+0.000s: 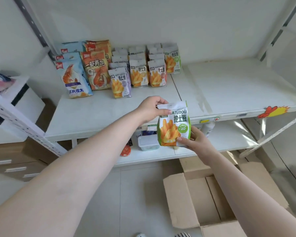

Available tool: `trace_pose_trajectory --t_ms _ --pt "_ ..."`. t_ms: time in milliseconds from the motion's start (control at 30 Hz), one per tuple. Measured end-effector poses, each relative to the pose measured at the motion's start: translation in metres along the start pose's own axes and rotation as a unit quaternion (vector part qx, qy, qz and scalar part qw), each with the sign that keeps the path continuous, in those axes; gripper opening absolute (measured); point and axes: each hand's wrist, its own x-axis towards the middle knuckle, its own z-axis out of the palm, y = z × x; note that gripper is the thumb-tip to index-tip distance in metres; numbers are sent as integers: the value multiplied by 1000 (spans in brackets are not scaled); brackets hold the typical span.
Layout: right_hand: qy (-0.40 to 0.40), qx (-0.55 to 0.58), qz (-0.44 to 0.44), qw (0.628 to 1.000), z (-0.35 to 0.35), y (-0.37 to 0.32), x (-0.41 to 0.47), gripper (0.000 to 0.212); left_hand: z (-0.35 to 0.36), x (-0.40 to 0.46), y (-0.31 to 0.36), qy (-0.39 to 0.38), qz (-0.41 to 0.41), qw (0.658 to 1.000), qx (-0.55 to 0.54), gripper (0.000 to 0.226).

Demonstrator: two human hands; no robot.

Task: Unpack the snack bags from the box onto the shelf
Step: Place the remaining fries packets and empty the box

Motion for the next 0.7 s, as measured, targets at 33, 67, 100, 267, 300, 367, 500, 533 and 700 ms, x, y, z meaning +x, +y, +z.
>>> trace_pose_trajectory --t_ms 33,67,100,267,300,367,500,533,700 --pt "1 -7 0 1000 2 -3 8 51 -8 9 0 -9 12 1000 17 40" --pt "4 -15 2 1000 2 -7 15 52 -14 18 2 -17 23 999 29 40" --pt "9 -21 5 1000 1 -10 24 52 -19 26 4 -22 33 999 37 39" --pt "26 -33 7 999 -14 -30 69 44 -33 77 15 -29 66 994 84 30" --pt "25 -35 7 999 -18 -35 78 42 -35 88 17 -24 70 993 93 30" --pt "20 -44 10 999 -29 -42 98 42 -36 113 21 -12 77 990 114 30" --pt "28 -81 -5 996 -52 -50 138 43 -36 160 28 14 91 982 165 23" --pt "30 -91 -12 995 -59 -50 149 42 -35 171 29 16 97 980 175 21" --pt "60 -112 -33 991 -91 -45 203 35 -23 232 37 25 130 963 235 20"
